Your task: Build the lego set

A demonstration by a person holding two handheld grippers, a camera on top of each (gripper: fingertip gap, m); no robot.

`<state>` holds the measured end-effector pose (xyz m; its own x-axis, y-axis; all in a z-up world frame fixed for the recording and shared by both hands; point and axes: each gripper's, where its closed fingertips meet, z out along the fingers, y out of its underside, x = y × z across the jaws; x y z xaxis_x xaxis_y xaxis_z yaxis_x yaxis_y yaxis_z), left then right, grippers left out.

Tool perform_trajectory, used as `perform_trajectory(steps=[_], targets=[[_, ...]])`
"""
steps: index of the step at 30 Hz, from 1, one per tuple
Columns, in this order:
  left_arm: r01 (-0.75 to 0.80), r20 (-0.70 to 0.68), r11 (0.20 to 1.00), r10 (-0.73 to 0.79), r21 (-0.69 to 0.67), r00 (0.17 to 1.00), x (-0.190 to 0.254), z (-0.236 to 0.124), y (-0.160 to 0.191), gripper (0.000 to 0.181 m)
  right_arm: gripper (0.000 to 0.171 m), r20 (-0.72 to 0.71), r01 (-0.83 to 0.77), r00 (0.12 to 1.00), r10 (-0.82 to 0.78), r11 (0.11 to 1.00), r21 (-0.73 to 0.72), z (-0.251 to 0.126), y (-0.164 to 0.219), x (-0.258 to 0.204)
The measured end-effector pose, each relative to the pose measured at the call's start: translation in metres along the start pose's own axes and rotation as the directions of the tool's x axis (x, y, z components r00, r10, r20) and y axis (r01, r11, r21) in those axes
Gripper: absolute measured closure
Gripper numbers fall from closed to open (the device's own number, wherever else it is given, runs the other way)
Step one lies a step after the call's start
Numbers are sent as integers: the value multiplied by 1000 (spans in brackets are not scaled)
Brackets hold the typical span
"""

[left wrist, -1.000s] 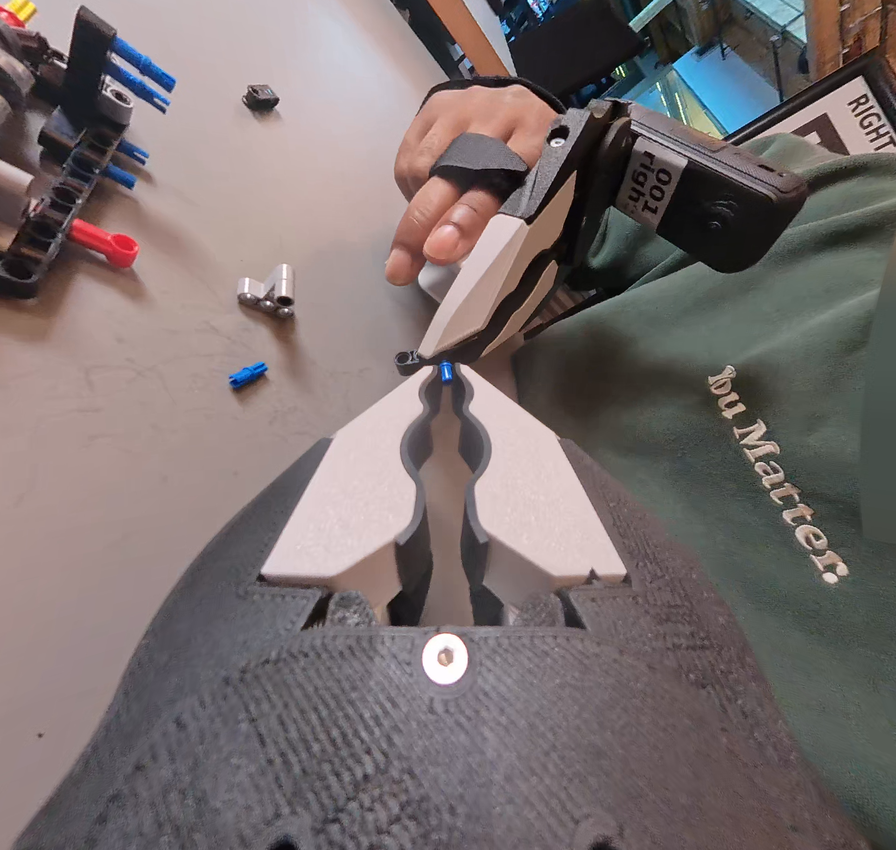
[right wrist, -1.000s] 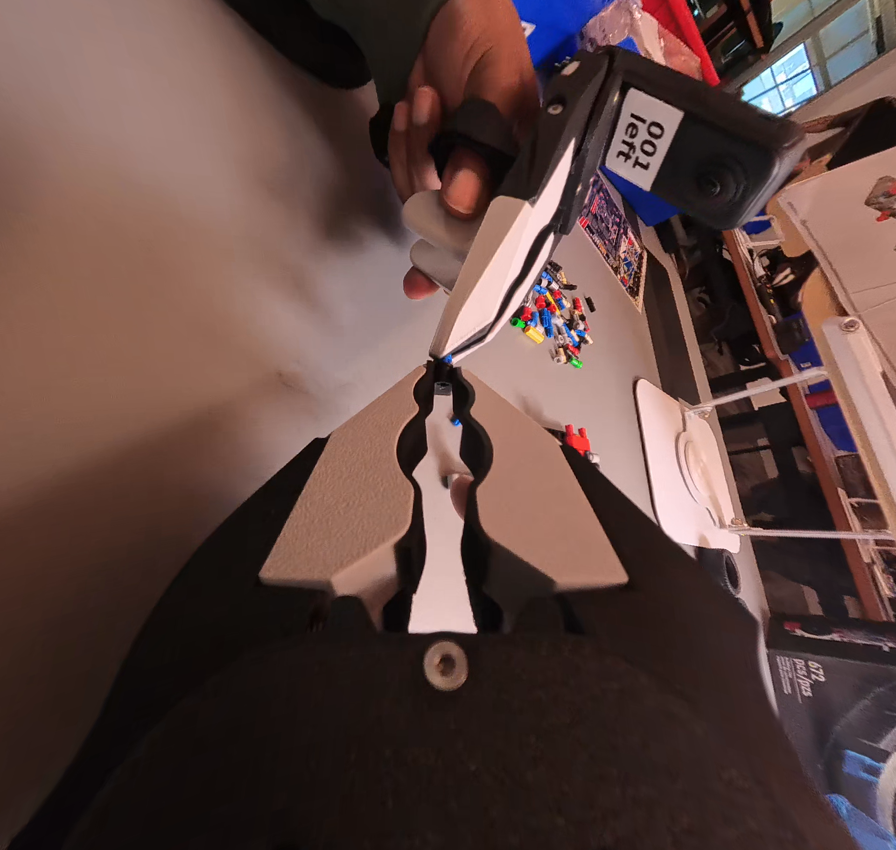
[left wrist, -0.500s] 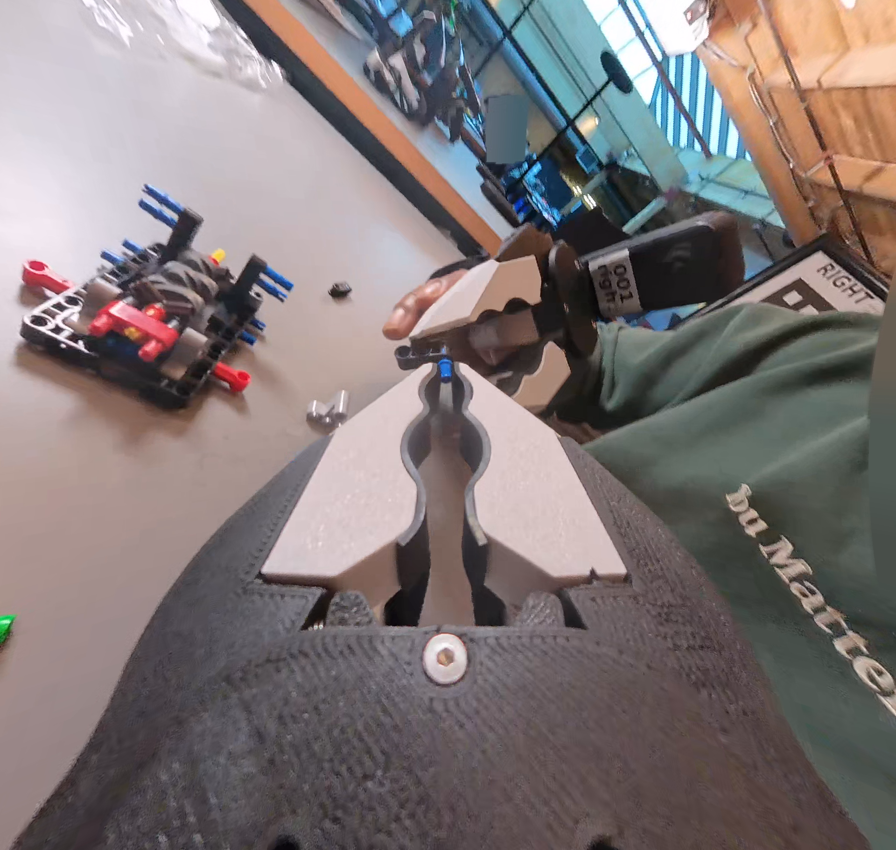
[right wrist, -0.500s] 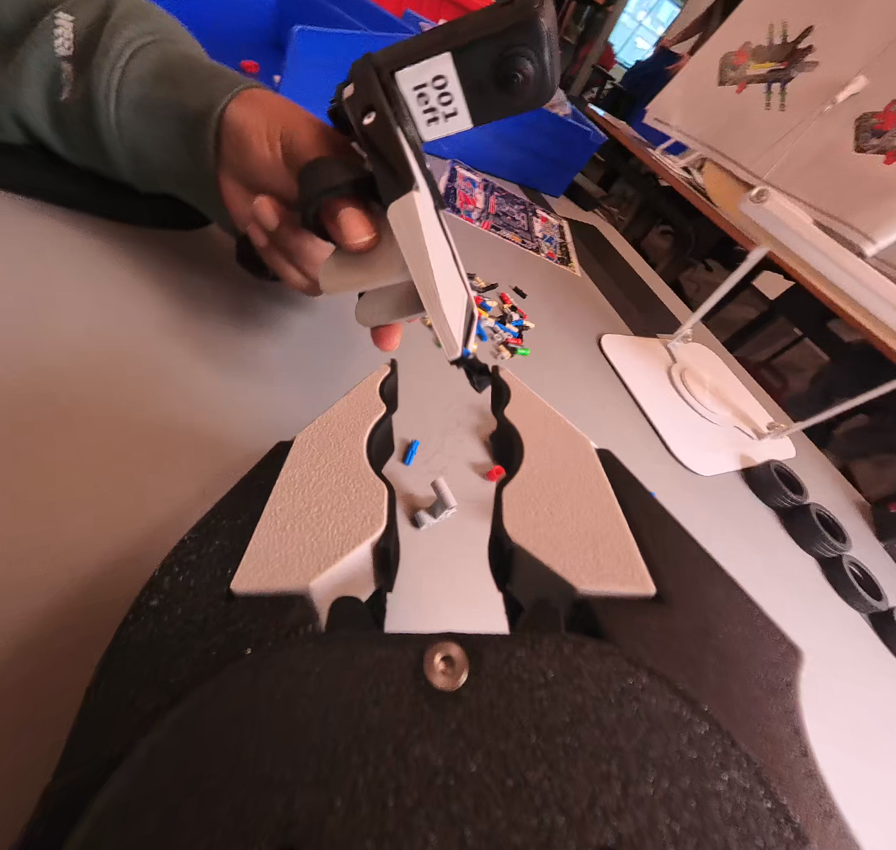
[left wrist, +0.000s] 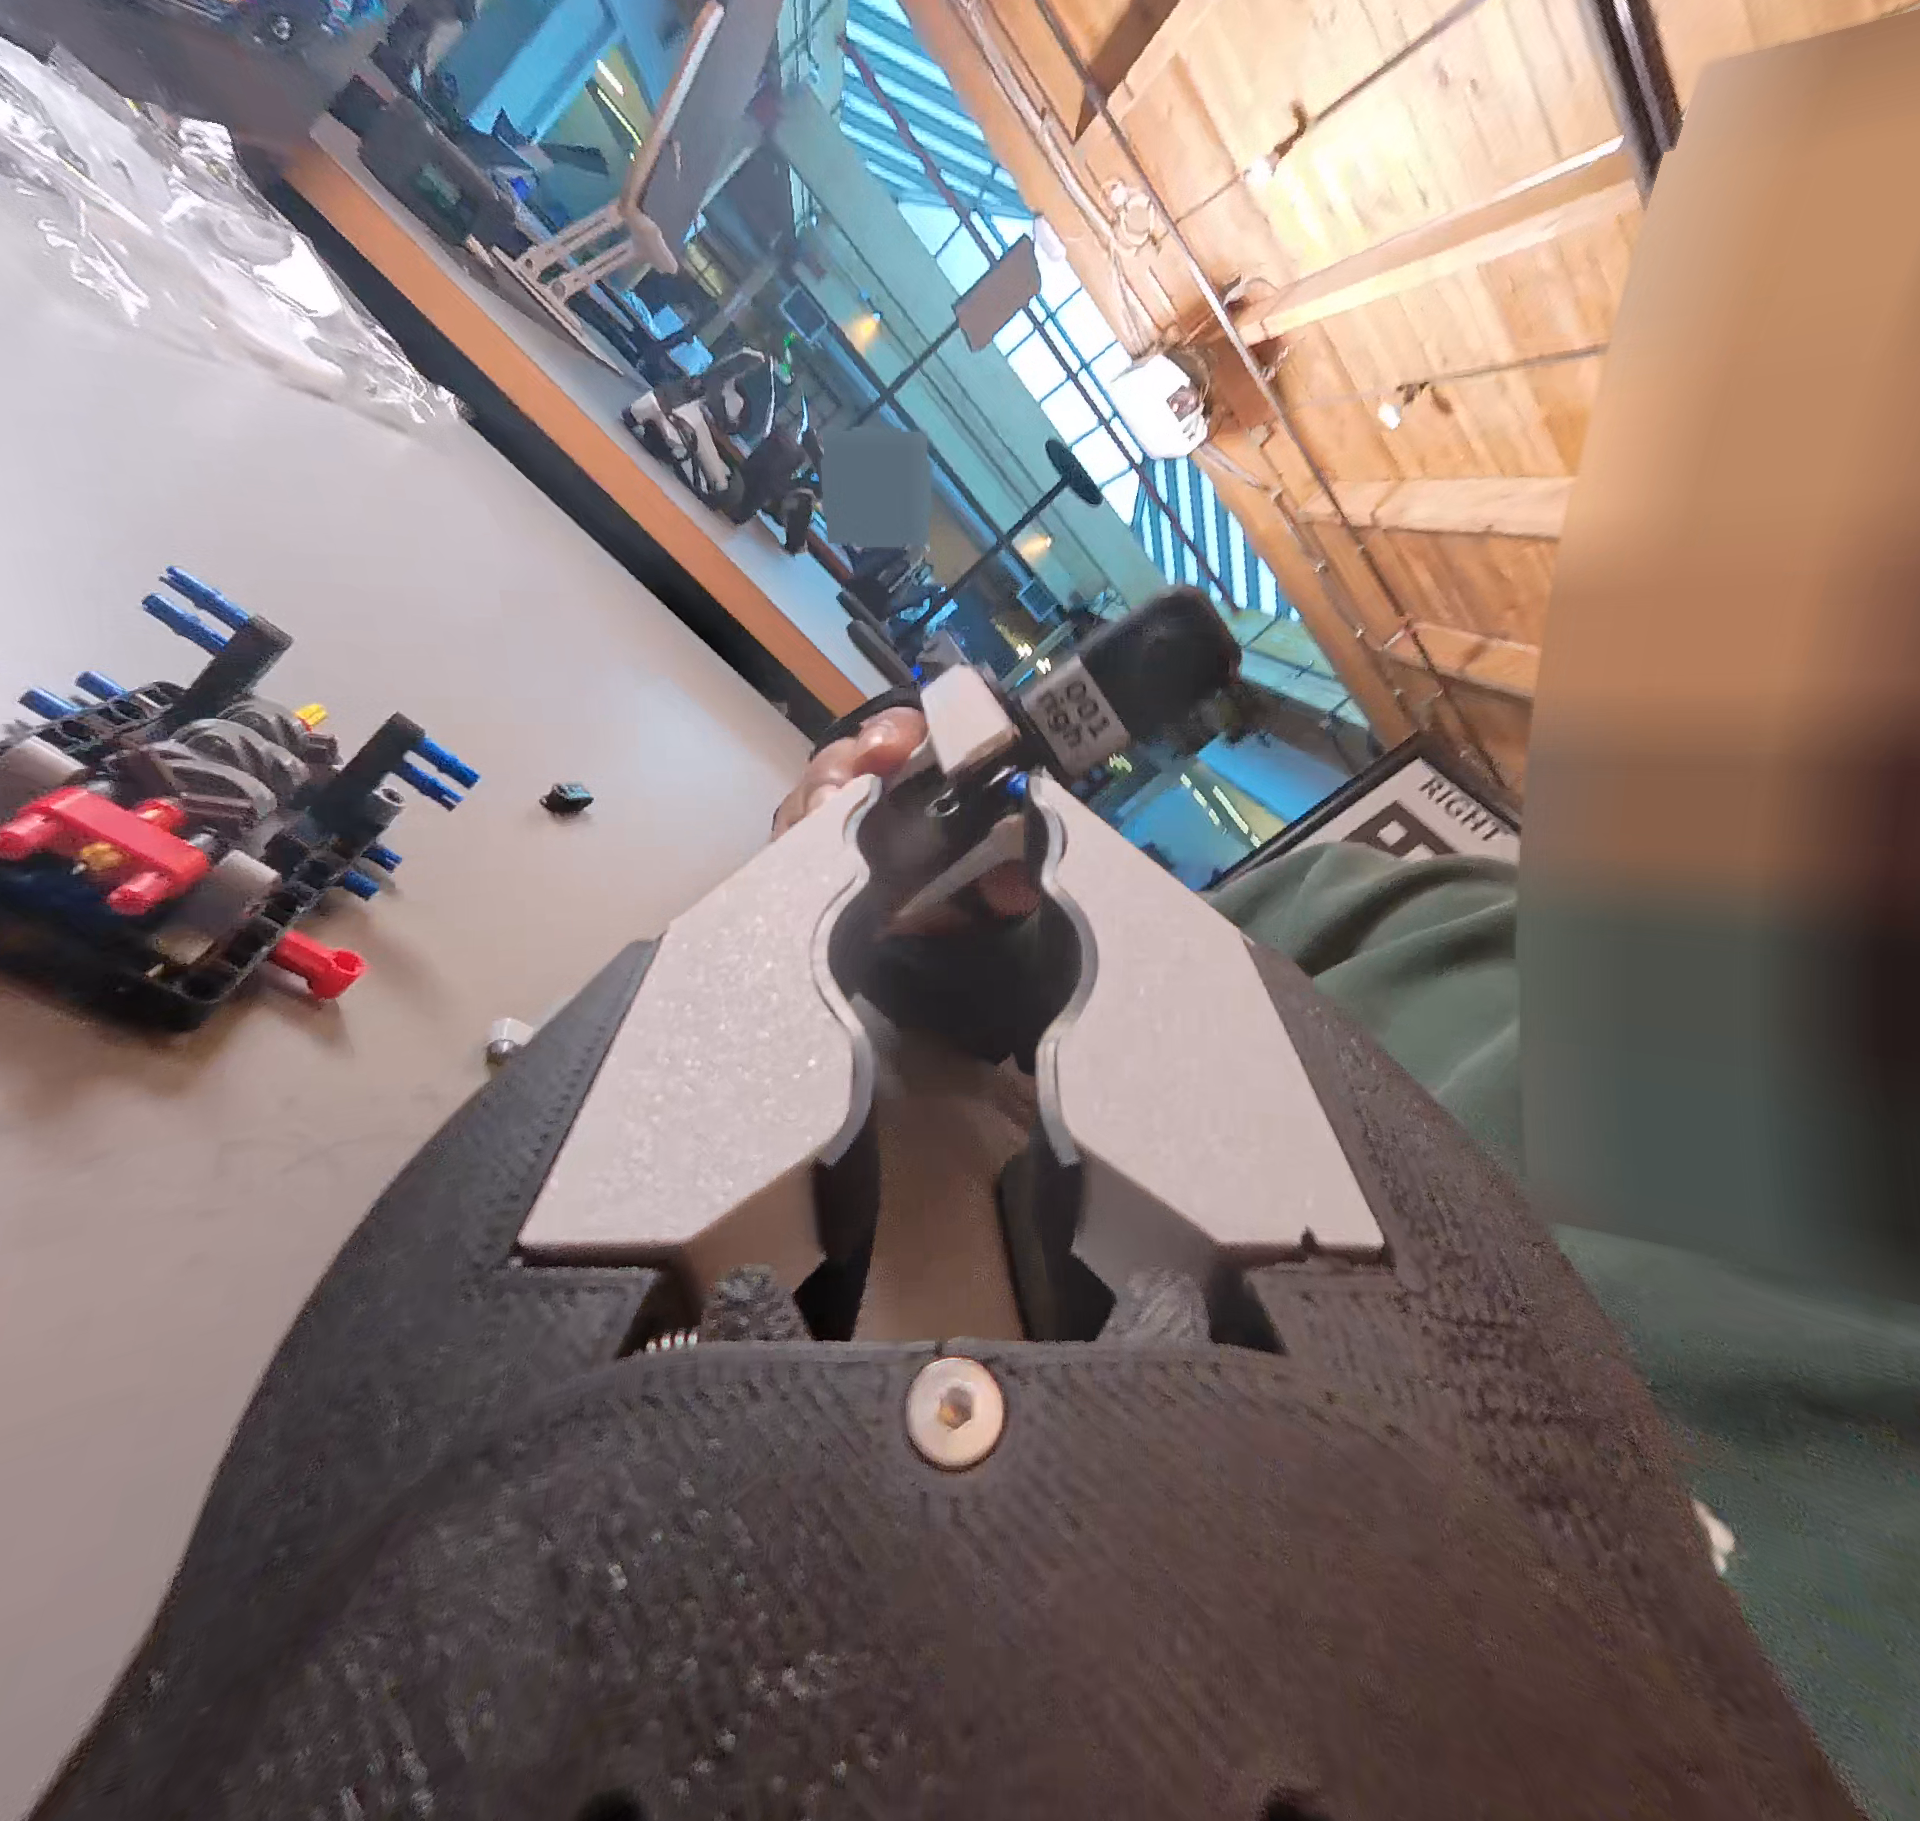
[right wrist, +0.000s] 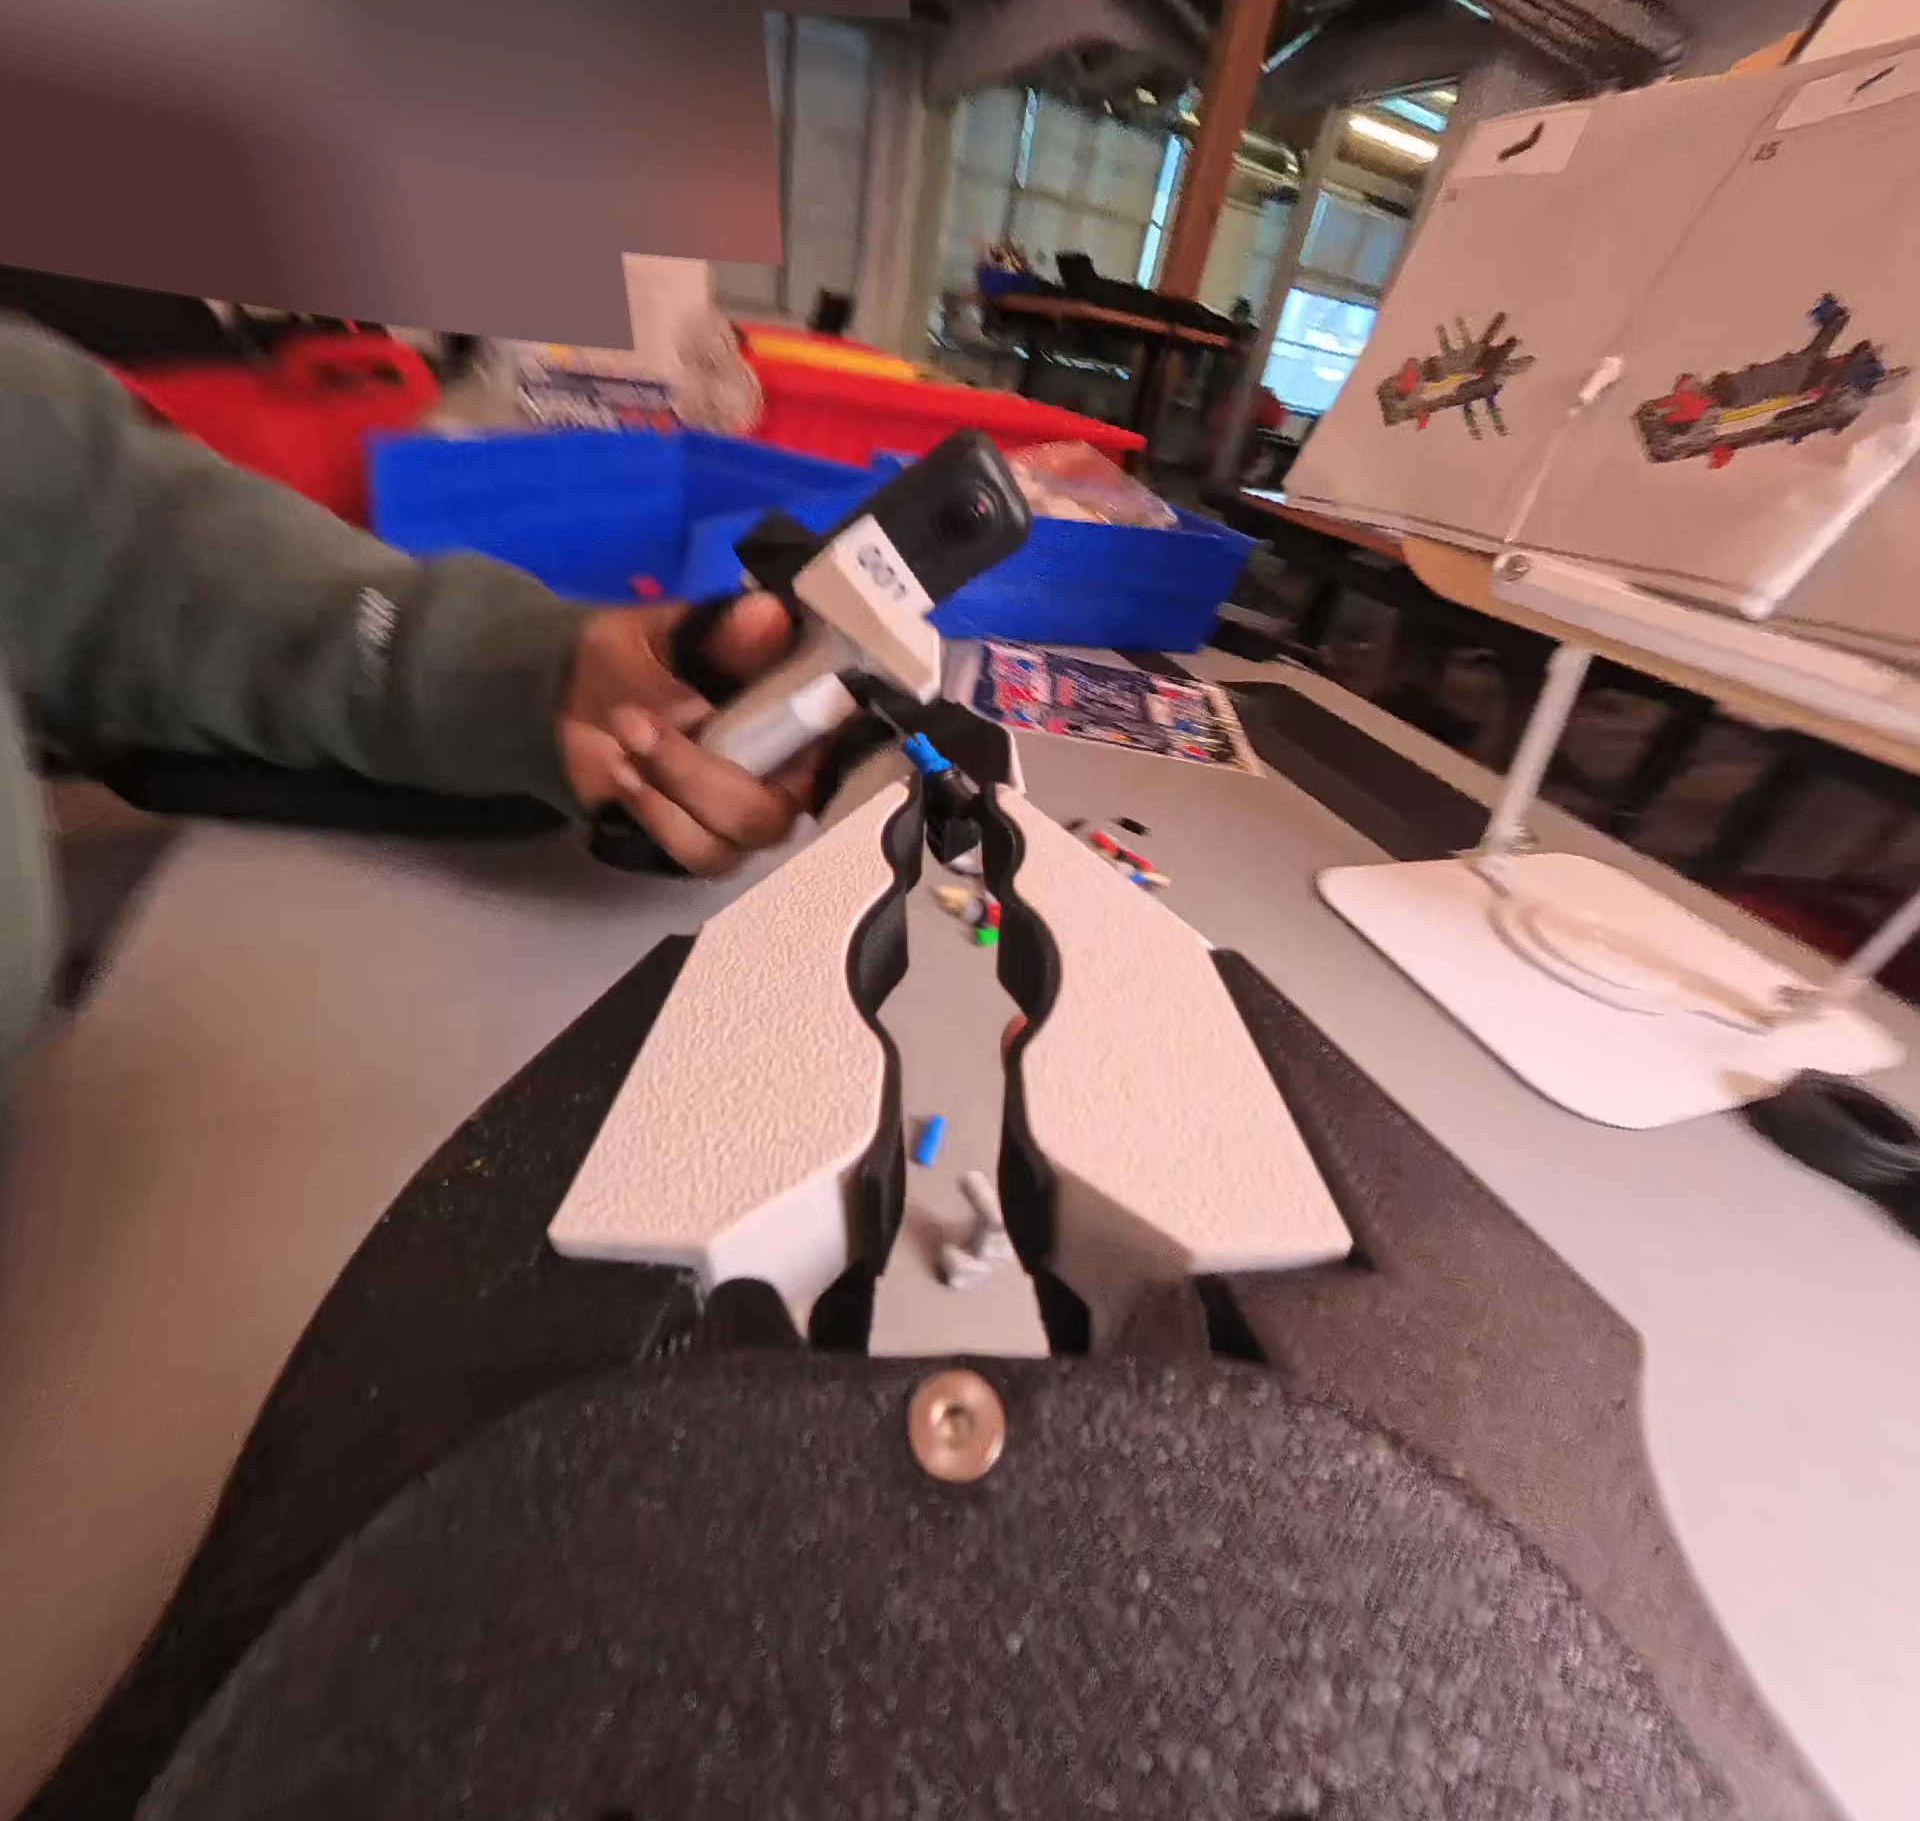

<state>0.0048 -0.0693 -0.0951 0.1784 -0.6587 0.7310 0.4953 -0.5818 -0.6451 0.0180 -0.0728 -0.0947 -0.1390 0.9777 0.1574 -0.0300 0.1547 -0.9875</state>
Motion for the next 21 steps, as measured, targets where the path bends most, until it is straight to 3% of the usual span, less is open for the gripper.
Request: perform_trajectory(steps=[4,8,11,15,18,19,21], targets=[[19,-99,994,-29,-106,995,11,12,22,159,164,141,-285,953,269,953,103,-6,-15,-2],[99,-230,993,-112,-69,967,32,20,20,161,163,309,-537,821,480,832,135,-6,-25,-9],[151,-271,988,-155,-35,950,38,20,14,165,163,389,-624,747,539,770,133,-4,-29,-14],[104,-233,993,-113,-48,966,37,18,17,172,163,413,-622,741,530,773,126,-1,-28,-19],[-102,-83,994,99,-30,992,28,16,12,176,161,361,-609,759,542,787,98,1,-24,-14],[-236,5,971,236,-45,972,24,14,9,176,159,334,-606,765,550,791,87,2,-23,-11],[-497,157,860,510,-114,846,20,9,2,176,141,324,-605,769,550,791,91,0,-26,-9]])
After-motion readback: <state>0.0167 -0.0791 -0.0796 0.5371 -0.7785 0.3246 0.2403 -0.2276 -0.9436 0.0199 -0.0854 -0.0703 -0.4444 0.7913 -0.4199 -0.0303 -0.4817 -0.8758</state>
